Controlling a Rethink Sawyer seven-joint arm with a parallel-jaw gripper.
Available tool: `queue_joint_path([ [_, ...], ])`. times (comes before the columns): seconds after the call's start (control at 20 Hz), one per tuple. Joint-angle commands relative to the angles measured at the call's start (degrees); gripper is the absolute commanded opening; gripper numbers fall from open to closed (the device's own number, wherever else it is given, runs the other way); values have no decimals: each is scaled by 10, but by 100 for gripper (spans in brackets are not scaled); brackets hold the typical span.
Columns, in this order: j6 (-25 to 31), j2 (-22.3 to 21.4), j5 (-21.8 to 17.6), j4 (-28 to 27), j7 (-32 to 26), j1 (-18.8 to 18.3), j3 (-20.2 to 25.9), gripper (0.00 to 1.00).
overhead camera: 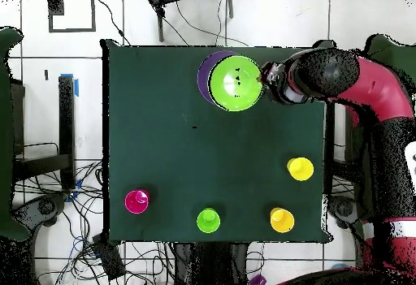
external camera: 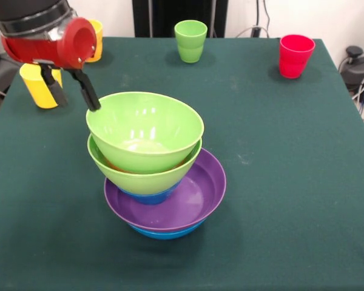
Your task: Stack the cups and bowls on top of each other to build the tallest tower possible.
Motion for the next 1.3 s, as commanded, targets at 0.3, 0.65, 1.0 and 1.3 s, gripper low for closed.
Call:
queue_joint_path([
  [0.3,38,-46,-4,92,-150,-15,21,100],
  [0.65,-8,-66,-27,140,-114,-11,8,100],
  [1.0,-56,-82,-50,187,-74,-3,-8,100],
  [1.3,-80,-109,-47,237,-26,9,-21,100],
])
